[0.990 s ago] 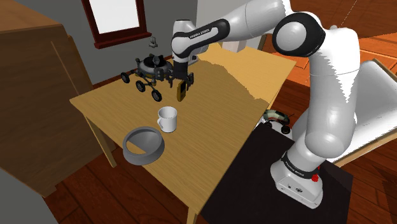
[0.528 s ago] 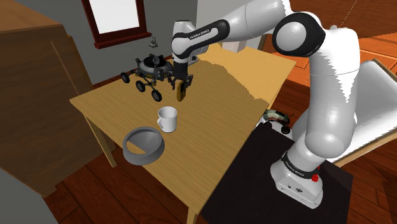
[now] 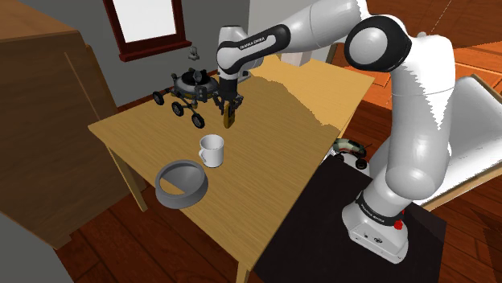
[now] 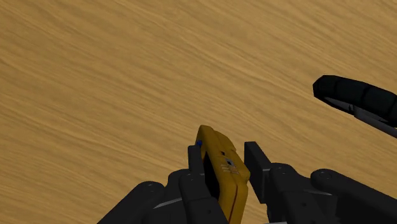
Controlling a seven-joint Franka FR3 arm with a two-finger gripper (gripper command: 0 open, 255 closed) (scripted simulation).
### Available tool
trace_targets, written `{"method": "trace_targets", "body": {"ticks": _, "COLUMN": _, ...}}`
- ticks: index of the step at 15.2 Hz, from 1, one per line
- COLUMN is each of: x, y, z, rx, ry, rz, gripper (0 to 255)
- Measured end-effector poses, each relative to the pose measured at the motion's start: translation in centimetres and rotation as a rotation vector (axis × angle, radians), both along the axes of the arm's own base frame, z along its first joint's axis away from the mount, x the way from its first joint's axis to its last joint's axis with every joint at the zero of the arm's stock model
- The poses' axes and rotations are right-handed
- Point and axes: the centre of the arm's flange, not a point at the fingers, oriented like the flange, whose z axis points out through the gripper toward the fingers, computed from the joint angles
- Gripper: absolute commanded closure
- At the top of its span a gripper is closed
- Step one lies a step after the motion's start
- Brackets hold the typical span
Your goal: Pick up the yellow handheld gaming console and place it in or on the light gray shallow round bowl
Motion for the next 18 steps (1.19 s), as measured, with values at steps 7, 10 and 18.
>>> {"method": "trace_targets", "body": {"ticks": 7, "x": 0.0, "y": -0.1, "z": 2.5, "rx": 0.0, "ry": 0.001, "rz": 0.0, "gripper": 255}}
{"method": "trace_targets", "body": {"ticks": 10, "x": -0.1, "y": 0.0, "z": 4.1, "rx": 0.0, "ry": 0.001, "rz": 0.0, "gripper": 255}}
{"method": "trace_targets", "body": {"ticks": 18, "x": 0.0, "y": -0.1, "z": 8.4, "rx": 0.0, "ry": 0.001, "rz": 0.0, "gripper": 255}}
